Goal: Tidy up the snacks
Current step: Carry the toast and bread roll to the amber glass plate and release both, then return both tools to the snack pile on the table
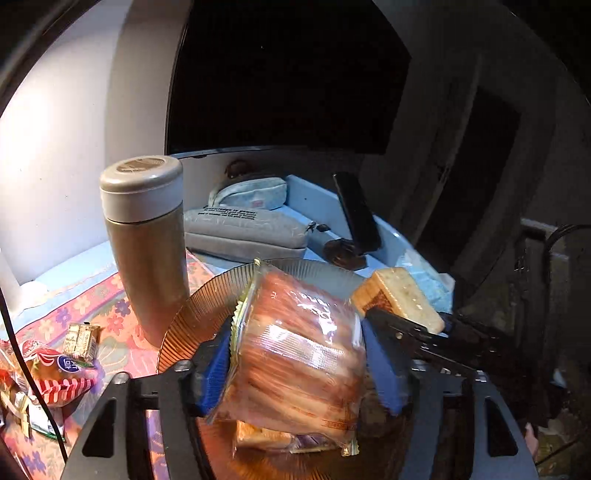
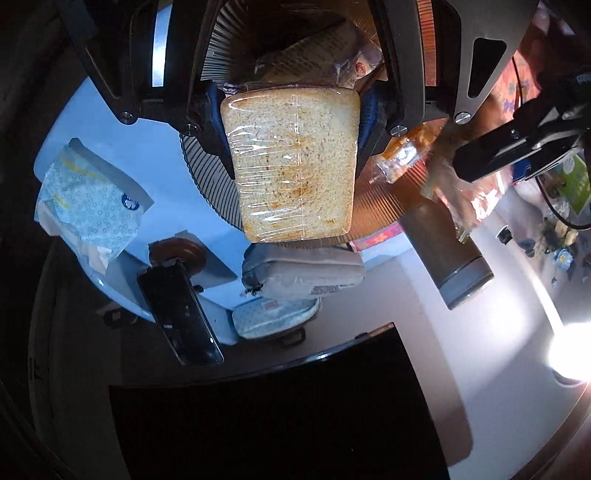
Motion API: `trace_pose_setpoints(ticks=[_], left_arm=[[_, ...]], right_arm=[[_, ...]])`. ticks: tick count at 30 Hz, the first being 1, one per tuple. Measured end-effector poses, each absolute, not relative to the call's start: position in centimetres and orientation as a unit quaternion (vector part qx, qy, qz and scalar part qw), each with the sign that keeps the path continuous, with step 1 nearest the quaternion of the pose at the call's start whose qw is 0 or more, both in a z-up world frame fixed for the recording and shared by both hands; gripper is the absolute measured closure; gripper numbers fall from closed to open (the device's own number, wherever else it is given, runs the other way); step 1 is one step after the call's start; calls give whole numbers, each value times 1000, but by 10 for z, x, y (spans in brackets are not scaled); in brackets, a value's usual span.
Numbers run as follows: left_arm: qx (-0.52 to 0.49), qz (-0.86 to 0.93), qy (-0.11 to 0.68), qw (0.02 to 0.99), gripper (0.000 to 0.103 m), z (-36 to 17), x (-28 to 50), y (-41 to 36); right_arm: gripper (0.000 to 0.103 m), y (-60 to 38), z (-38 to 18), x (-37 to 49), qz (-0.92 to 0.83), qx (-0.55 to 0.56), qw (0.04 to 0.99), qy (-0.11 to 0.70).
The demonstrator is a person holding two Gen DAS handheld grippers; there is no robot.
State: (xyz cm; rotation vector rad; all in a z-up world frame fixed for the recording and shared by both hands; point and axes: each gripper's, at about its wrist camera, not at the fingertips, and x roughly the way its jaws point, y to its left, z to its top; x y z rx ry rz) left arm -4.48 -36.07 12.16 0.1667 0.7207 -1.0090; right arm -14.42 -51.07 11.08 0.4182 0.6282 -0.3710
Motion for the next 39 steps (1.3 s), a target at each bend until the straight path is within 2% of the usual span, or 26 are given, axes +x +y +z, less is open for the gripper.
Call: trace_pose_setpoints(ticks=[1,2,5,15,31,35,39], left_arm=[[81,-465,341,813,13,118,-42,-362],[79,-460,342,815,12,115,-41,-360],[57,-461,360,809,12,109,-30,-348],[6,-431,363,826,12,117,-25,-262],[-74,-242,314,915,12,170,-12,-14],[-97,-197,314,924,12,162,-6,34],[-120,-177,344,914,12,129,11,53]], right_arm=[[43,-513,110,-145,-180,209,912,304],[41,-513,109,-147,-178,211,912,302],[35,-510,112,-152,-180,206,916,292],[35,-470,124,-149,-142,178,930,288],[33,-330,124,-100,10,126,936,328],[33,-292,112,-75,61,118,925,356],[33,-256,88,-44,98,115,905,399]])
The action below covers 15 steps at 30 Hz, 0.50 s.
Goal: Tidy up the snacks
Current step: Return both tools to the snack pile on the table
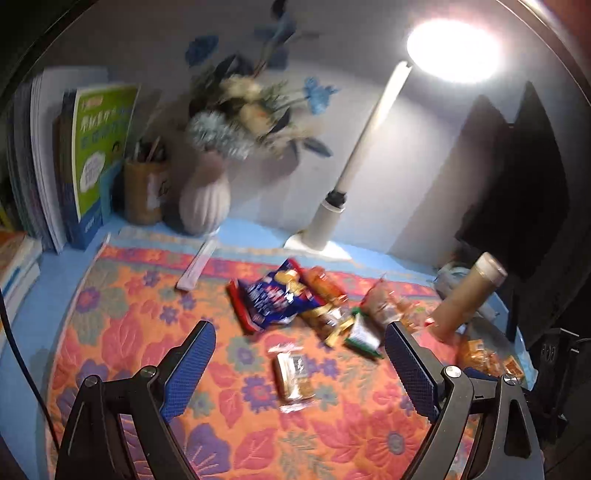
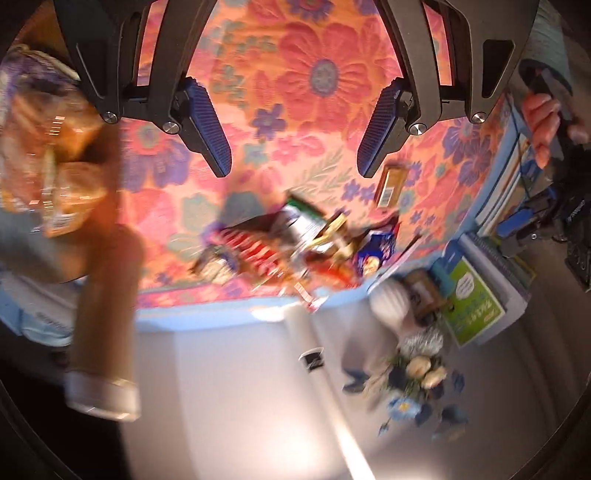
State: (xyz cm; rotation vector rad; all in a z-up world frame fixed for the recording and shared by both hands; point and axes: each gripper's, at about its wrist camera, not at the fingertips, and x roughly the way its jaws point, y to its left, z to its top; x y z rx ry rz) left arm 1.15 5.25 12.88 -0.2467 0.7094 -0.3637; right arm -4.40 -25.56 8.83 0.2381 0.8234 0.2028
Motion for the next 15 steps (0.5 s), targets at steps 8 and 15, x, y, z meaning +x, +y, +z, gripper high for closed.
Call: trace_pose_setpoints(ticks=[8,15], left_arm=[[-77,-189,439,875,12,33,60,1],[-7,-184,449,874,12,9,67,-35]], right_arm=[[33,-232,42,17,74,156,870,462],[33,-231,30,55,33,195,864,462]])
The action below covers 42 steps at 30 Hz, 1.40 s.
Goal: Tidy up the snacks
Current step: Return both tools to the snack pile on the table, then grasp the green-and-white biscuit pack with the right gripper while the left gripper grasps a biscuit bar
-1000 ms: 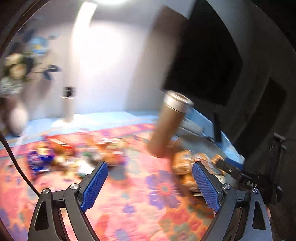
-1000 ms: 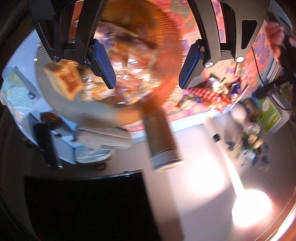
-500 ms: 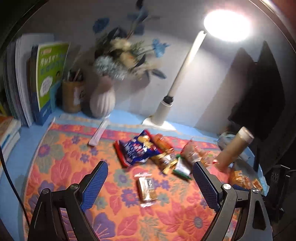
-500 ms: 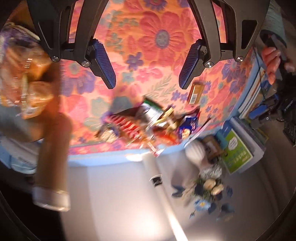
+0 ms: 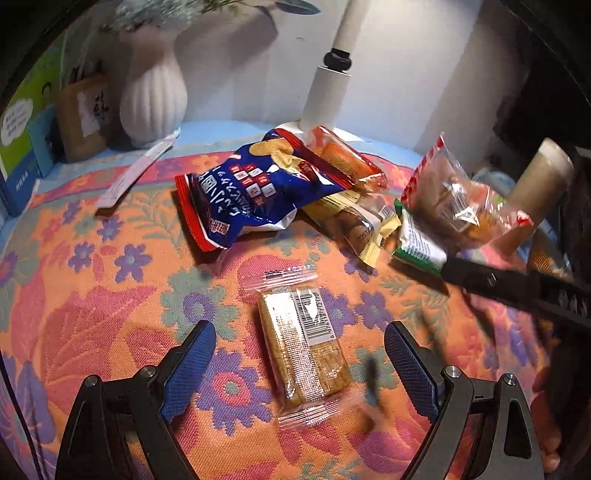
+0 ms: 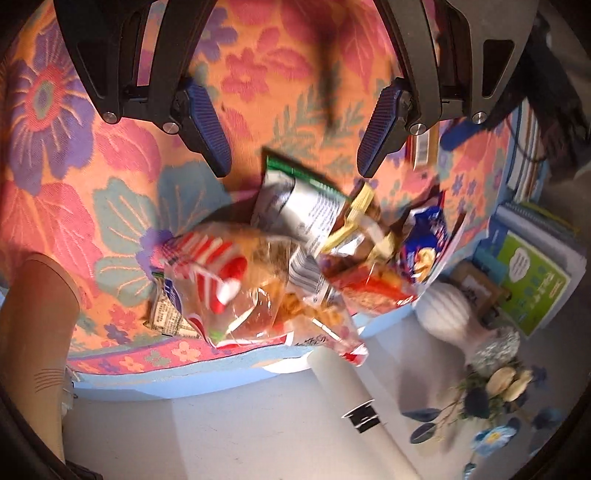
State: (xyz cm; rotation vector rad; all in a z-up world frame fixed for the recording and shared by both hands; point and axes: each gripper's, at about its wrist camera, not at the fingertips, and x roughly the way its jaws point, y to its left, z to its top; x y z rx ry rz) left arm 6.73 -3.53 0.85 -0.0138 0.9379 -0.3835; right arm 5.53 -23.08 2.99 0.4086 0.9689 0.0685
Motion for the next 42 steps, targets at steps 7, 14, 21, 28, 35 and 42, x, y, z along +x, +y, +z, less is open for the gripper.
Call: trace_pose_setpoints(ticks=[7,14,21,28,35,42], left_arm=[[28,-179,447,876,12,4,64,-49],[26,-182,446,876,12,4,63,-46],[35,-182,447,875,11,2,62,-44],[39,-187,448,874,9,2,62,-46],[53,-181,448,874,9,1,62,-49],[-6,-217,448,867,7,4,64,-30]], right_arm=[[33,-220,22,72,-13,190,878,440],[38,-201,17,80,-44,132,892,430],[49,-204,18,59,-3,99,892,441],[49,-211,17,-6,99,46,888,447],[40,-226,16,-33,144,56,884,442],[26,-207,15,-29,137,15,887,440]])
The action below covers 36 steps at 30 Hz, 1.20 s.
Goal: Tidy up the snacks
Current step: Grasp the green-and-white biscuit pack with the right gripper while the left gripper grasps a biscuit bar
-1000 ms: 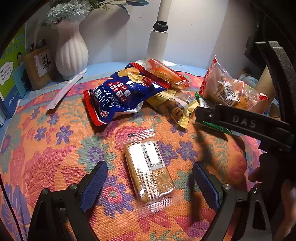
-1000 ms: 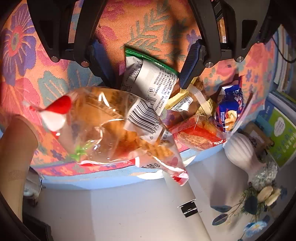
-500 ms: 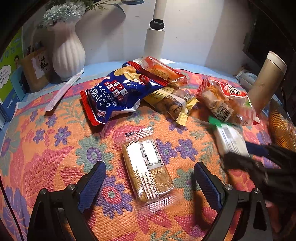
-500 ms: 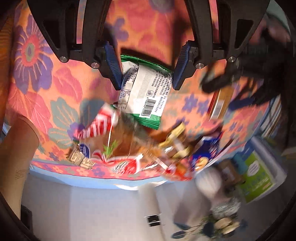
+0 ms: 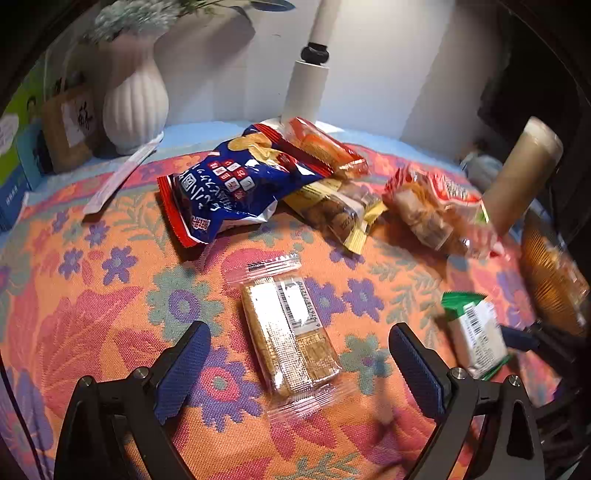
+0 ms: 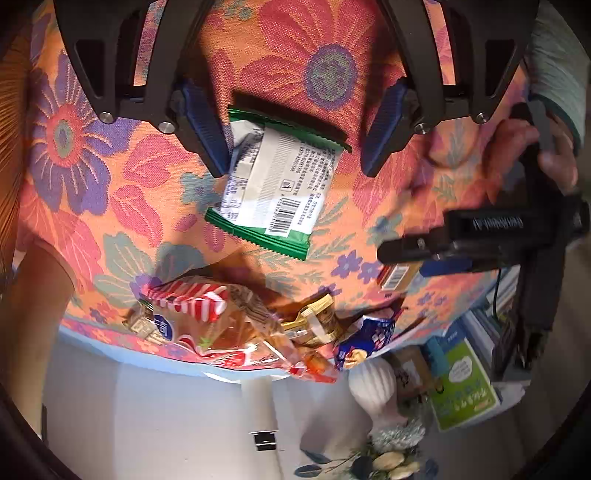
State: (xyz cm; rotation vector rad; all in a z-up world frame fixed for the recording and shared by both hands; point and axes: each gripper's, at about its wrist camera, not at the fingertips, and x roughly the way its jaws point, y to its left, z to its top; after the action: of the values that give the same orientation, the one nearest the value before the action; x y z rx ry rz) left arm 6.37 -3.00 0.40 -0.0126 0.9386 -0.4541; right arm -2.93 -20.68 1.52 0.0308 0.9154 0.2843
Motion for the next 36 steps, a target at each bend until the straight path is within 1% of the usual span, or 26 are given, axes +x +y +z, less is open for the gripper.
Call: trace_pose_setpoints(ticks=[3,8,9,10,11,13,14,15,16,17,19,21,23,27,33,36], left_arm=[[-14,-213,447,868,7,4,65,-28],[43,-182,451,873,7,1,62,-45],[52,-176,451,874,9,1,62,-47],[64,-162,449,876,15,0,61,-50],[72,-151,446,879,19,0,60,-52],[73,-148,436,885,34,2,57,-50],[70,-149,429,888,53,3,55,-48],[65,-149,426,890,62,5,53,-47],[57,-148,423,892,69,6,52,-43],[50,-147,421,894,69,7,50,-41],[38,-151,418,895,69,8,51,-36],[31,-158,406,900,69,12,50,-33],[27,-166,388,906,69,17,43,-31],[21,-180,364,914,69,25,33,-30],[-13,-198,353,914,69,40,15,-22],[-6,-197,346,917,69,51,3,-29]], right_arm=[[23,-197,14,-29,130,-12,888,442],[22,-197,13,-27,130,-13,887,442],[22,-198,13,-27,130,-12,887,442],[22,-198,13,-27,129,-11,887,442],[22,-199,13,-27,127,-12,888,442],[22,-197,12,-26,122,-15,888,443],[22,-197,11,-25,117,-17,888,444],[22,-196,11,-24,112,-20,888,445],[22,-195,11,-24,107,-23,889,445],[22,-193,10,-23,102,-26,889,445],[28,-191,10,-23,90,-33,892,443],[45,-193,12,-25,88,-35,895,435],[51,-197,14,-27,95,-23,898,429],[53,-204,22,-35,114,-4,903,413],[53,-215,35,-53,132,32,906,400],[53,-225,49,-66,128,43,912,387]])
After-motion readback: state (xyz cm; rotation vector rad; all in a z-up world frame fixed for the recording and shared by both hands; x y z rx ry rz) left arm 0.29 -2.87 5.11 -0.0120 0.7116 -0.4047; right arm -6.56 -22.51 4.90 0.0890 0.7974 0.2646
